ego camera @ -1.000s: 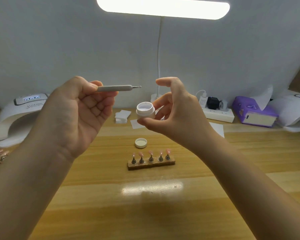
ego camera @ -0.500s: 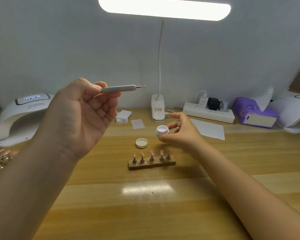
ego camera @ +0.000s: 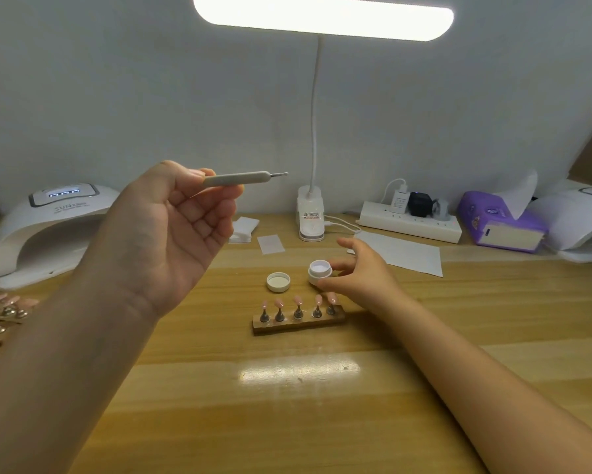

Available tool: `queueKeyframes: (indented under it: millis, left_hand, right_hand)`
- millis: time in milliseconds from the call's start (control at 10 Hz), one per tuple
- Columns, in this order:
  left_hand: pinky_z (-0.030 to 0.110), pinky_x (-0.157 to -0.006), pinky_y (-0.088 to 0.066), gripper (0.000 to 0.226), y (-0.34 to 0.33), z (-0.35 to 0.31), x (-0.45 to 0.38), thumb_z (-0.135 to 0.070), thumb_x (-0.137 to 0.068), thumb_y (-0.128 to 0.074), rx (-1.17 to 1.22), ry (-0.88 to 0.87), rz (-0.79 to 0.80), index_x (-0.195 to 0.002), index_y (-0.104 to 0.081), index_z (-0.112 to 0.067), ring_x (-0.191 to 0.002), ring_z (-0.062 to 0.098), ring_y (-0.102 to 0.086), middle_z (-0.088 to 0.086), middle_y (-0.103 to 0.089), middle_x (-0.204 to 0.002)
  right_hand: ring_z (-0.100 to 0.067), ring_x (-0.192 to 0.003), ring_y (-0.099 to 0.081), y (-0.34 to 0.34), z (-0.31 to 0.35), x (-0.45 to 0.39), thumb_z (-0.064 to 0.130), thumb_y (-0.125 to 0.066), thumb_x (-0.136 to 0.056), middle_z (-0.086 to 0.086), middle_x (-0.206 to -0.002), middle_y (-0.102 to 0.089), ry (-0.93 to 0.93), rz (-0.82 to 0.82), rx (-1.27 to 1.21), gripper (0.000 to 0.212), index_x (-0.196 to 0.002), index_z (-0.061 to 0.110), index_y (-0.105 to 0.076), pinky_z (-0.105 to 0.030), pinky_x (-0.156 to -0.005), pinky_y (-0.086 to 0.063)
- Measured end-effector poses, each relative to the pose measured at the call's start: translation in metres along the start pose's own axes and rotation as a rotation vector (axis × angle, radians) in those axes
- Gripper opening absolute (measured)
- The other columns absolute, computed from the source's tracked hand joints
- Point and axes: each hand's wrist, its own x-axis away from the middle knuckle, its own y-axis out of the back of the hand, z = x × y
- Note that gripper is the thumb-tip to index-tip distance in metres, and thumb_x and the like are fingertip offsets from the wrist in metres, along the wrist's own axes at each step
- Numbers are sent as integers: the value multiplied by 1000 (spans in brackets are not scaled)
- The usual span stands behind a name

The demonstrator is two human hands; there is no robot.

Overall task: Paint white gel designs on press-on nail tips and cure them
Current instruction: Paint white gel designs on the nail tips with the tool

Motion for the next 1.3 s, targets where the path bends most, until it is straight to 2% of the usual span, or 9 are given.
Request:
queueKeyframes:
  millis: [300,400,500,600,700,900,1100,1200,1300]
  left_hand:
    - [18,-57,-52,15,0,3,0,-15,-90,-47,-4,14,10,-81,-59,-13,-57,13,-63,7,-70,-70]
    - [18,-56,-52,14,1,4,-1,-15,-90,-48,-7,20,10,-81,-59,-13,-57,13,-63,7,-70,-71]
    - [19,-57,-52,14,2,3,-1,-16,-90,-48,-9,18,13,-81,-59,-13,-58,13,-63,6,-70,-71]
    - [19,-57,-52,14,2,3,-2,-15,-89,-48,-8,20,11,-81,-59,-13,-58,13,-63,6,-70,-71]
    - [19,-57,-52,13,2,5,-2,-15,-89,-48,-5,29,6,-81,-58,-13,-57,13,-63,6,-69,-70]
    - [18,-56,-52,14,2,7,-1,-15,-89,-48,0,45,12,-80,-58,-13,-57,13,-63,7,-70,-71]
    - [18,-55,-52,14,2,15,0,-15,-90,-47,-1,87,-2,-84,-60,-12,-56,12,-63,6,-70,-70]
    - [18,-54,-52,16,2,19,-1,-15,-91,-48,-4,97,-16,-85,-62,-11,-56,11,-63,6,-70,-71]
    - [18,-54,-52,15,4,23,-2,-15,-91,-50,-19,92,-18,-87,-64,-11,-59,10,-65,5,-71,-73]
  right_hand:
    - [-17,-111,-60,5,-1,-1,26,-85,-69,1,-122,-66,-1,13,144,96,-148,23,-30,-35,-95,-46]
    - [-20,-117,-56,14,4,0,25,-85,-69,-3,-135,-57,4,39,197,97,-148,27,-29,-36,-96,-48]
    - [-18,-107,-56,39,11,-2,20,-81,-73,1,-123,-58,2,142,334,49,-116,30,-58,-31,-83,-51]
    - [-12,-83,-60,69,16,2,23,-79,-74,8,-85,-64,-21,457,523,16,-81,29,-66,-24,-67,-46]
    - [-8,-84,-62,79,20,9,38,-81,-71,14,-82,-70,10,611,499,10,-78,35,-74,-25,-74,-50]
    - [-2,-83,-57,63,18,15,56,-81,-57,19,-86,-66,105,584,496,38,-93,44,-72,-17,-69,-39]
    - [5,-66,-52,40,5,20,48,-83,-65,18,-70,-60,186,472,367,20,-77,45,-68,-11,-52,-38]
    - [9,-62,-50,36,0,19,44,-81,-69,12,-71,-60,204,414,285,15,-80,41,-70,-10,-50,-37]
    - [-4,-66,-52,28,-2,17,50,-77,-72,9,-75,-63,219,326,311,23,-92,39,-73,-21,-58,-40]
